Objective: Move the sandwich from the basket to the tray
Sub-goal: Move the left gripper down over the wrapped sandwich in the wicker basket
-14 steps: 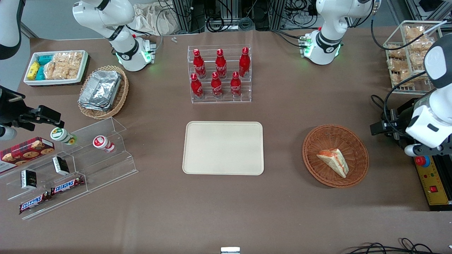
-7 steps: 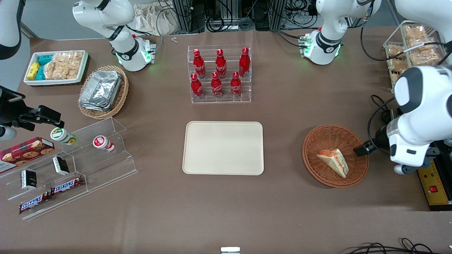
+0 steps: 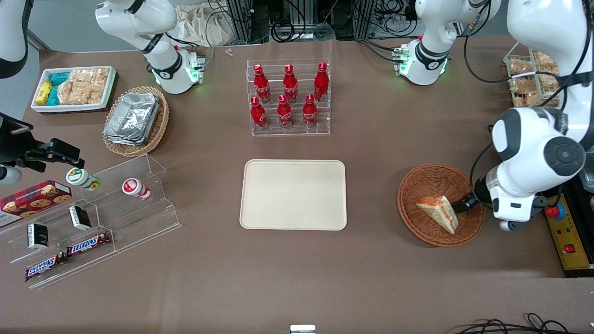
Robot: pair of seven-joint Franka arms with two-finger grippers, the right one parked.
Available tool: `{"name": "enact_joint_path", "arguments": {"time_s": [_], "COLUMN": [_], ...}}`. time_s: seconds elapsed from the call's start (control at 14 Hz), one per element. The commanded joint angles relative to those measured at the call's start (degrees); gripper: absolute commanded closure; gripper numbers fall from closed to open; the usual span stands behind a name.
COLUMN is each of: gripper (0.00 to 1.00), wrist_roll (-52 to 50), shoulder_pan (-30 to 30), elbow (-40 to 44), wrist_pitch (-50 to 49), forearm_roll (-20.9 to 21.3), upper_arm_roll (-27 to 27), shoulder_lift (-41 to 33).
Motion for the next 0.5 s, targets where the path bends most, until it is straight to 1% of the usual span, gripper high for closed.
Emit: {"name": "enact_joint_path", "arguments": {"time_s": [0.0,0.21,0.43], "gripper": [0.0,0.0,0.0], "wrist_roll": [-2.9,-3.1,-3.1], "shoulder_pan": [-1.2,-1.6,-1.6], "elbow": [-0.3,-0.4,-1.2], "wrist_pitch": [3.2,4.5,4.7], "forearm_roll": [-0.4,-0.4,-0.4], "upper_arm_roll": [0.1,0.1,0.1], "shoulder_lift": [2.9,4.9,5.3]}}
